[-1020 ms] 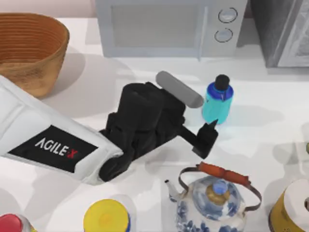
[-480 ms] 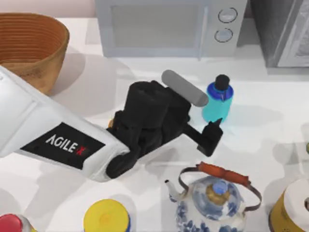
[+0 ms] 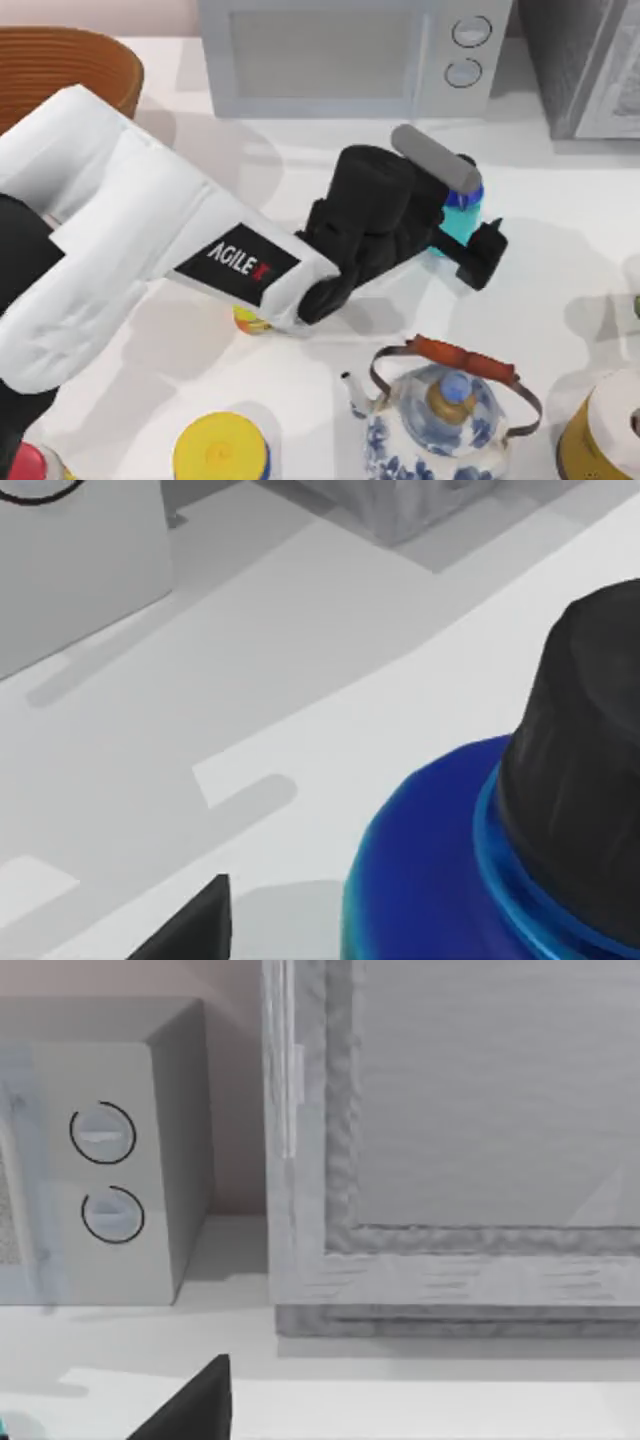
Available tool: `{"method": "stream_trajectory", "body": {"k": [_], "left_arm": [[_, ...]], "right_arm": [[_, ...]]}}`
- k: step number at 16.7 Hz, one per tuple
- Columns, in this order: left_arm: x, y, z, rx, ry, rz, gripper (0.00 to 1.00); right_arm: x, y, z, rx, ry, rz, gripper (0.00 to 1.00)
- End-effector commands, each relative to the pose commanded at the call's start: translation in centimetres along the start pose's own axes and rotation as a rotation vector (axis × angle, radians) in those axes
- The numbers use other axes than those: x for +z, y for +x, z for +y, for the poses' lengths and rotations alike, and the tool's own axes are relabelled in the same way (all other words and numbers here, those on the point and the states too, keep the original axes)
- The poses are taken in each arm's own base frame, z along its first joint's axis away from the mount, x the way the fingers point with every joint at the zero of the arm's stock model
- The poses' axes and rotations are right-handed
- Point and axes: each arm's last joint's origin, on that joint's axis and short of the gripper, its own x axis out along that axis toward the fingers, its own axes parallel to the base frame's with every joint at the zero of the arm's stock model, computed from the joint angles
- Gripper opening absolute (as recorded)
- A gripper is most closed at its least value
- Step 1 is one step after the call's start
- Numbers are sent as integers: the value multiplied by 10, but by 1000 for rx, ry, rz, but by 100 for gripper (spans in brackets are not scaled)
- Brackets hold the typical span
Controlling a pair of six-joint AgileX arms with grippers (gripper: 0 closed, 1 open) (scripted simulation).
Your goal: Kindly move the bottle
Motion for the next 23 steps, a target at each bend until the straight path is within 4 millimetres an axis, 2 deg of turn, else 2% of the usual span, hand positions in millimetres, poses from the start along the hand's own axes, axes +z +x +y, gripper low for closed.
{"method": "stream_trajectory", "body": {"k": [3,7,20,23], "left_arm": [[-2,14,0,0,0,1,100],[-2,14,0,0,0,1,100],[-2,14,0,0,0,1,2],[-2,14,0,0,0,1,0]], "right_arm": [[0,0,0,0,0,0,100],[0,0,0,0,0,0,100],[0,0,0,0,0,0,100],[0,0,0,0,0,0,100]]}}
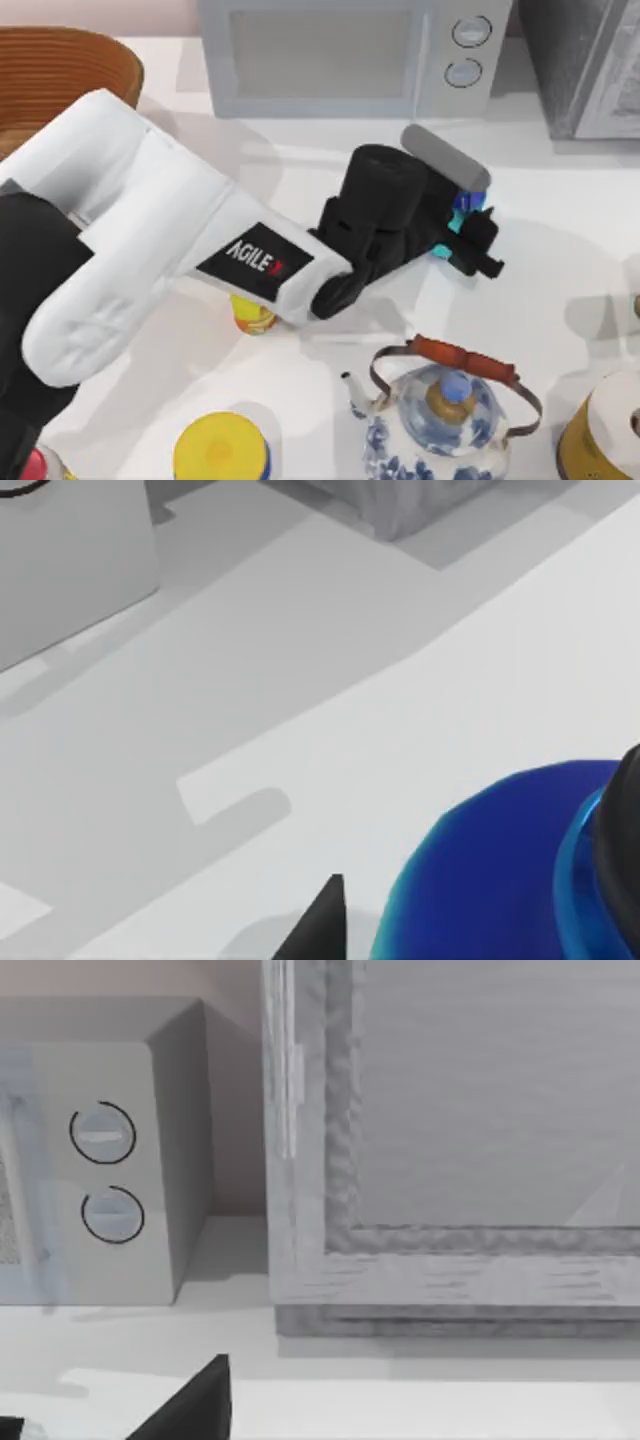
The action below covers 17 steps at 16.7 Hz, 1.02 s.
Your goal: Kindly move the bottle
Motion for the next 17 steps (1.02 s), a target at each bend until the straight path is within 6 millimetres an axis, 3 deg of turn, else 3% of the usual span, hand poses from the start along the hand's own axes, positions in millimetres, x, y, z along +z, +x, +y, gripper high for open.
{"method": "stream_trajectory", "body": {"k": [7,9,13,17], "left_arm": [[1,-1,3,7,-1,-4,0],[9,-10,18,55,-28,-37,0],[24,-65,76,266,-138,-129,0],[8,-145,112,509,-258,-136,0]], "right_arm": [[0,0,0,0,0,0,100],[0,0,0,0,0,0,100],[0,0,0,0,0,0,100],[0,0,0,0,0,0,100]]}}
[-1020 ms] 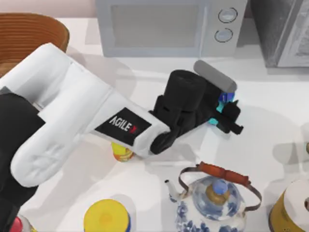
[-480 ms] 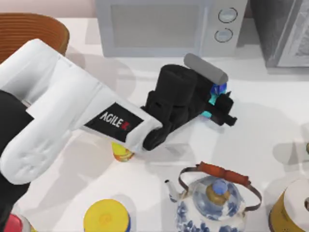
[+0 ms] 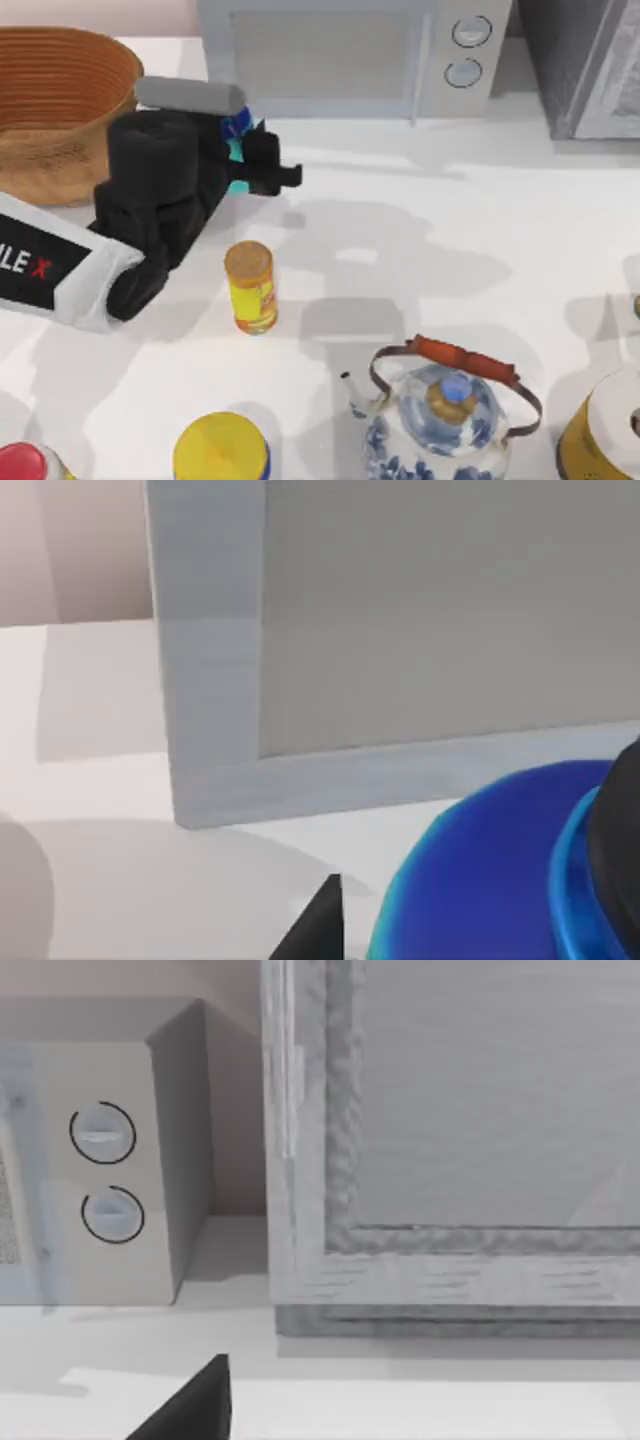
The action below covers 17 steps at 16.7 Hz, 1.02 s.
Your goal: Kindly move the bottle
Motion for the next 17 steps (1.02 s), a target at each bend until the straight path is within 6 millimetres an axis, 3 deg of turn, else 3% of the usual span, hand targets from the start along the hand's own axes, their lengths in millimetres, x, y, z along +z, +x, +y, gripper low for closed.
{"method": "stream_trajectory", "body": {"k": [3,7,12,17], "left_arm": [[-14,-42,31,144,-37,47,0],[-29,-72,43,225,-39,107,0],[-31,-72,42,223,-34,111,0],[-35,-47,55,246,-29,93,0]], "right_arm": [[0,0,0,0,0,0,100],[0,0,0,0,0,0,100],[0,0,0,0,0,0,100],[0,0,0,0,0,0,100]]}}
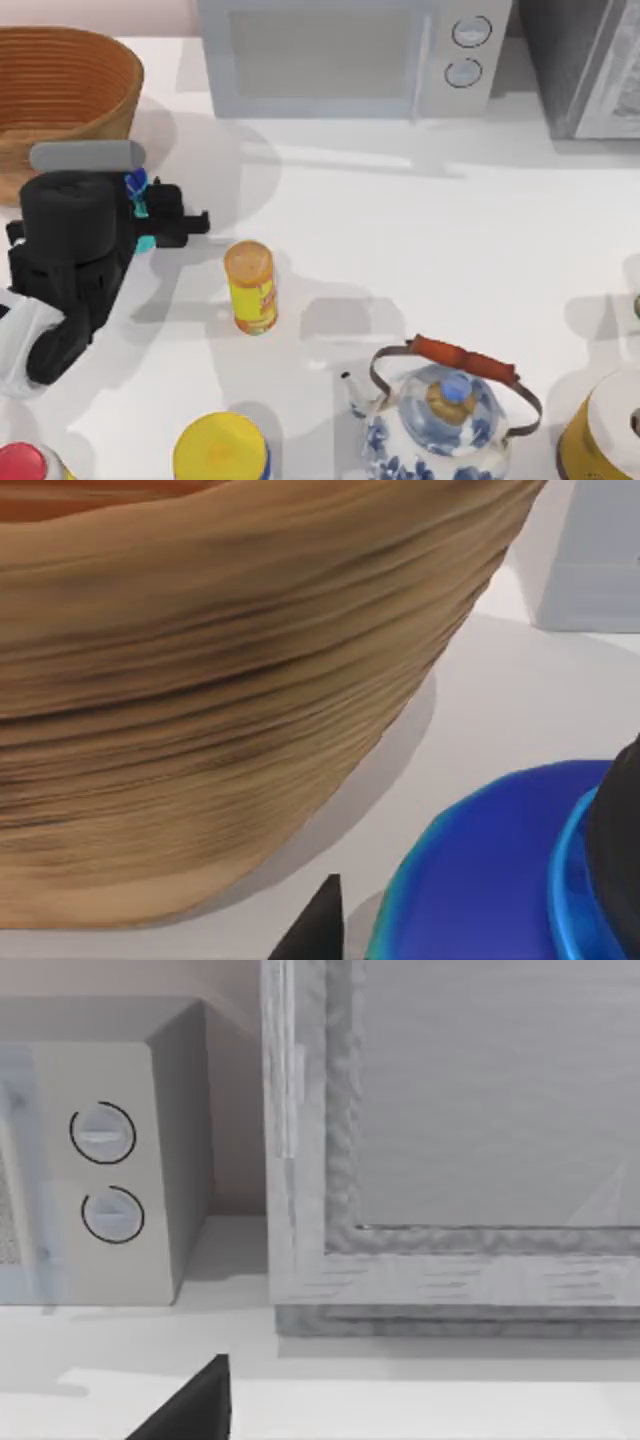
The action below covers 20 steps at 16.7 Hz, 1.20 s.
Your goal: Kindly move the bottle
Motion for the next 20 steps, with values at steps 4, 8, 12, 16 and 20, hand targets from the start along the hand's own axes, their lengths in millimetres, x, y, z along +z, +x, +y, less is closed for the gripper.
{"method": "stream_trajectory", "body": {"k": [4,8,12,16,20], "left_arm": [[-19,24,-2,-2,3,24,0],[-24,31,-8,-19,-6,18,0],[-24,31,-8,-19,-6,18,15],[-24,31,-8,-19,-6,18,45],[-24,31,-8,-19,-6,18,75]], "right_arm": [[0,0,0,0,0,0,100],[0,0,0,0,0,0,100],[0,0,0,0,0,0,100],[0,0,0,0,0,0,100],[0,0,0,0,0,0,100]]}}
